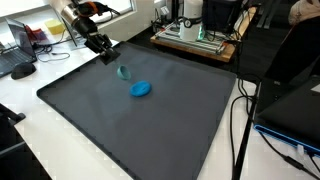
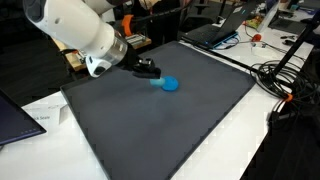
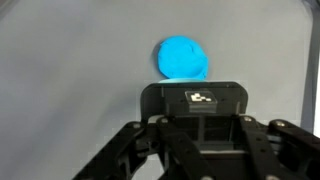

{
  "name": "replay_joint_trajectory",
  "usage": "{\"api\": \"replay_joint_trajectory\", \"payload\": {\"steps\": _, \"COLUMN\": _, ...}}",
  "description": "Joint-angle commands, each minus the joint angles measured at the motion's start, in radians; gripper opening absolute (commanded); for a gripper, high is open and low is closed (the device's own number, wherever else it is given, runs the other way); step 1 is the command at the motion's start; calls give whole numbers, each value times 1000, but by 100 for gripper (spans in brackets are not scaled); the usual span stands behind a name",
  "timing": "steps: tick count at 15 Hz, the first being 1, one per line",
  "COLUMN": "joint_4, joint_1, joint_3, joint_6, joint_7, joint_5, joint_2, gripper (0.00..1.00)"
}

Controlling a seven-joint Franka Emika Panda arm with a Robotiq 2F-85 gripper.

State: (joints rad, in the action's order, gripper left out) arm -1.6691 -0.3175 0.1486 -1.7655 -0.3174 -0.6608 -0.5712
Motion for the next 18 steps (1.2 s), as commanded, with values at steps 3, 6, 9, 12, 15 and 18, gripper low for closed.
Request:
{"api": "replay_joint_trajectory", "payload": {"steps": 3, "joint_4": 40, "joint_1": 22, "joint_3": 8, "joint_6": 12, "joint_7": -72, "joint_5": -24, "joint_2": -10, "gripper": 22}}
{"api": "replay_joint_trajectory", "payload": {"steps": 6, "joint_4": -11, "joint_1": 67, "joint_3": 13, "joint_6": -53, "joint_7": -127, "joint_5": -8, "joint_2": 39, "gripper": 22}}
{"api": "replay_joint_trajectory", "payload": {"steps": 9, "joint_4": -61, "joint_1": 130, "joint_3": 13, "joint_6": -146, "joint_7": -196, "joint_5": 15, "joint_2": 89, "gripper": 22}}
{"api": "replay_joint_trajectory", "payload": {"steps": 12, "joint_4": -107, "joint_1": 207, "joint_3": 14, "joint_6": -243, "joint_7": -272, "joint_5": 74, "joint_2": 133, "gripper": 22}}
{"api": "replay_joint_trajectory", "payload": {"steps": 15, "joint_4": -141, "joint_1": 278, "joint_3": 10, "joint_6": -317, "joint_7": -365, "joint_5": 195, "joint_2": 170, "gripper": 22}}
{"api": "replay_joint_trajectory", "payload": {"steps": 18, "joint_4": -157, "joint_1": 345, "joint_3": 7, "joint_6": -349, "joint_7": -464, "joint_5": 361, "joint_2": 197, "gripper": 22}}
